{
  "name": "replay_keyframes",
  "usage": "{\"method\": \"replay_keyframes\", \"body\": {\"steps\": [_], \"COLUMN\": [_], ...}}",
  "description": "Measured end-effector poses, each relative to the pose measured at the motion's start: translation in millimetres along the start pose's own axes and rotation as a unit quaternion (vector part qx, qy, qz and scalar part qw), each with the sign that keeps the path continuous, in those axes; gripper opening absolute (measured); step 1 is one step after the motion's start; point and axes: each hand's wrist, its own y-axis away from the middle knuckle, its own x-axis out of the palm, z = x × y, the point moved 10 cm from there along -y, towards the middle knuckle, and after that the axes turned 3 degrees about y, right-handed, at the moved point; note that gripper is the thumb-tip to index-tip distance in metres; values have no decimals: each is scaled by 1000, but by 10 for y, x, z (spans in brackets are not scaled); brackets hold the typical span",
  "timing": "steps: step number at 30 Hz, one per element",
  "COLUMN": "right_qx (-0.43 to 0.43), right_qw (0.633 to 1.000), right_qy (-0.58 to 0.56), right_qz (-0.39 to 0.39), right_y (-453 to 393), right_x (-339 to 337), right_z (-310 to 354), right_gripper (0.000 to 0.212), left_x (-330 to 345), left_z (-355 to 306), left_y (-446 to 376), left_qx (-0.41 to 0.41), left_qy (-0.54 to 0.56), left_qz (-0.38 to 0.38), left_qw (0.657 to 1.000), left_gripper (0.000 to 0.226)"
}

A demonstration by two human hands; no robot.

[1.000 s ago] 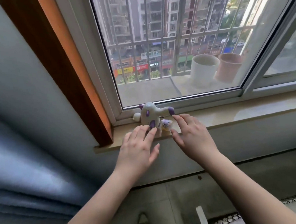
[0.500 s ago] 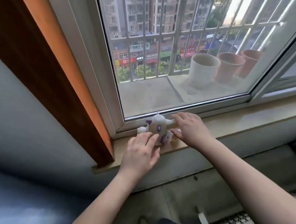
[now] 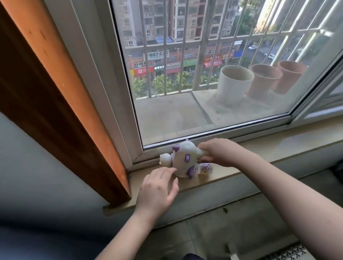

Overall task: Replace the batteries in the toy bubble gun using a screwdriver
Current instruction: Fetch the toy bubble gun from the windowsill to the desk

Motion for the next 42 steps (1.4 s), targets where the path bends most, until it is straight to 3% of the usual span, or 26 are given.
{"method": "replay_keyframes", "body": {"steps": [5,11,15,18,22,26,29,36,42], "right_qx": [38,103,132,151,155,160,162,168,127], "right_qw": [989,922,869,824,795,771,763,789,797], "right_qy": [-121,-339,-440,-515,-560,-591,-603,-566,-573], "right_qz": [-70,-159,-184,-180,-174,-174,-170,-170,-145], "right_y": [306,834,1146,1329,1524,1700,1827,2145,2397], "right_x": [-26,-41,85,218,348,450,526,661,790], "right_z": [-156,-430,-501,-453,-350,-295,-308,-384,-391], "right_gripper": [29,16,22,11,21,42,45,18,13], "left_x": [-59,7,331,551,616,639,660,638,629], "left_z": [52,146,94,-151,-423,-496,-572,-808,-1014], "left_y": [-92,-231,-363,-414,-395,-285,-190,231,720], "left_qx": [-22,-127,-226,-223,-195,-211,-215,-260,-298], "left_qy": [66,210,388,509,574,584,566,528,486], "left_qz": [-27,-15,81,178,228,228,222,177,134], "left_qw": [997,969,890,813,762,750,764,788,810], "left_gripper": [30,33,66,86,81,71,72,66,76]}}
